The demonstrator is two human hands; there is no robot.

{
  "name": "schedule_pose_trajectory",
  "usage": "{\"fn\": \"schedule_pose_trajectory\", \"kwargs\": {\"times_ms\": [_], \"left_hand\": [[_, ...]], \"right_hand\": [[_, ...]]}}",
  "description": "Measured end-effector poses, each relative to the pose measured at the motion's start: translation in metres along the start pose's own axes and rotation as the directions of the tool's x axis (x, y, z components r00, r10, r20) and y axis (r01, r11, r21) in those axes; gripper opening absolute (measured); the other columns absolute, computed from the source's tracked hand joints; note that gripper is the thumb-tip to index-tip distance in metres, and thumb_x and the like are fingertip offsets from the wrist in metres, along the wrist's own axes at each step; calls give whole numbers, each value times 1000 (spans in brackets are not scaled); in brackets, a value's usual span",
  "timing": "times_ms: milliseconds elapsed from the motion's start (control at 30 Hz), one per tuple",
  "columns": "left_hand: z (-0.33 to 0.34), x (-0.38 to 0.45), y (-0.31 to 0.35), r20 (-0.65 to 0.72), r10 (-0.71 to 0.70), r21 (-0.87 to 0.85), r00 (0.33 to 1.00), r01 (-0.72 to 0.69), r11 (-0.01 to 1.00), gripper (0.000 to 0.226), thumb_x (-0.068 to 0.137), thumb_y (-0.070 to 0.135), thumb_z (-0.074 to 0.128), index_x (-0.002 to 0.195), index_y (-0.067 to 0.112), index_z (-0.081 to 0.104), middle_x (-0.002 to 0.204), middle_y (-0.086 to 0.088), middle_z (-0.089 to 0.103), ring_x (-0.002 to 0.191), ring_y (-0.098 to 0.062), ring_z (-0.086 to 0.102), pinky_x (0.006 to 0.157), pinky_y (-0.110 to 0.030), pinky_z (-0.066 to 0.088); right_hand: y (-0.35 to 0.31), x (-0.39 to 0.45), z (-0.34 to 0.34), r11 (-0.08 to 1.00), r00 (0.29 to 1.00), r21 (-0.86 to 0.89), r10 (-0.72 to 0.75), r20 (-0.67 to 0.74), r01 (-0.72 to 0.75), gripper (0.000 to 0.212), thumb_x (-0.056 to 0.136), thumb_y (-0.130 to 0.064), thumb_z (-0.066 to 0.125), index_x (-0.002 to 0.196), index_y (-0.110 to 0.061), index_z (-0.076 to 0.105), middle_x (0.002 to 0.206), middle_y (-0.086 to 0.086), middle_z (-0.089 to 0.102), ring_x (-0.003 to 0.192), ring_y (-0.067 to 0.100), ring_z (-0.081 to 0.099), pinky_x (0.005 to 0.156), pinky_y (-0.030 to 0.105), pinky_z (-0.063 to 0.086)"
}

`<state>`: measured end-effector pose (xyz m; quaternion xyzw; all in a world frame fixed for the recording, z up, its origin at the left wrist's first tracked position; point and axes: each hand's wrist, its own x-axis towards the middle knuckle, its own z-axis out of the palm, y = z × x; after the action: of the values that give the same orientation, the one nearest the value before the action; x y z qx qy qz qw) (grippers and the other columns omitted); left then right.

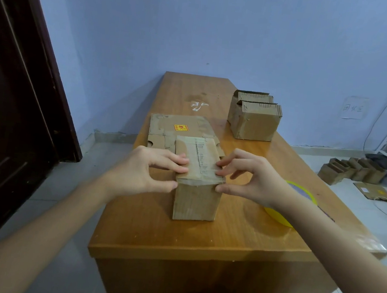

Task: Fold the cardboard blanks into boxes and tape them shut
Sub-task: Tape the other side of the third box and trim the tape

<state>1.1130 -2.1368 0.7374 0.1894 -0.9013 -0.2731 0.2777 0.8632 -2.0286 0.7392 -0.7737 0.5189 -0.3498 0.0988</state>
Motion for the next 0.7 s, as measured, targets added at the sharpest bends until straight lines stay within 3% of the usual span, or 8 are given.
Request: {"fn": "schedule_pose_trajectory", "kwargs": {"times_ms": [100, 233, 367, 500, 600, 700], "left_hand": [[9, -1, 0, -106, 36, 48, 994, -31, 998, 34, 69, 7, 79, 100, 20, 73, 113, 11, 67, 111, 10, 54, 94, -7, 40], [17, -4, -1, -182, 51, 38, 982, -45, 998, 32, 69, 11, 77, 100, 18, 73, 112, 10, 67, 111, 6, 57, 95, -19, 47], [17, -6, 0, -166, 39, 18, 985, -37, 999, 31, 72, 13, 76, 101, 23, 71, 113, 14, 66, 112, 6, 56, 93, -18, 49], [20, -4, 1, -169, -4, -45, 986, -3, 999, 27, 72, 28, 75, 98, 24, 72, 110, 18, 65, 112, 7, 55, 91, -17, 49], [20, -4, 1, -146, -37, -100, 989, 23, 995, 33, 68, 36, 72, 99, 26, 71, 112, 21, 64, 113, 8, 54, 91, -16, 48], [15, -4, -1, -60, -47, -86, 997, 41, 995, 39, 68, 38, 72, 105, 28, 69, 118, 22, 61, 118, 8, 49, 91, -16, 48]], "right_hand": [[3, 0, 4, 1000, 999, -6, -10, -38, 10, 26, 73, -35, 75, 85, -12, 71, 103, 0, 64, 103, 2, 59, 72, 24, 55], [7, -5, 14, 999, 992, 28, -39, -120, 42, 18, 75, -36, 73, 85, -21, 69, 103, -2, 64, 104, 3, 60, 68, 23, 55], [7, -6, 17, 999, 988, 48, -11, -154, 18, 25, 74, -45, 70, 84, -22, 69, 102, -8, 63, 104, 4, 60, 67, 26, 56], [8, -4, 16, 991, 986, -132, -44, -159, 23, 42, 75, -56, 66, 82, -15, 71, 101, -11, 65, 96, 6, 59, 72, 25, 51], [7, -5, 13, 981, 986, -182, -98, -134, 73, 37, 74, -51, 68, 83, -14, 69, 100, -8, 66, 94, 11, 55, 81, 19, 45], [9, -6, 3, 983, 995, -158, -102, -18, 98, 31, 77, -38, 76, 97, -15, 71, 110, -5, 65, 104, 8, 56, 90, 16, 43]]}}
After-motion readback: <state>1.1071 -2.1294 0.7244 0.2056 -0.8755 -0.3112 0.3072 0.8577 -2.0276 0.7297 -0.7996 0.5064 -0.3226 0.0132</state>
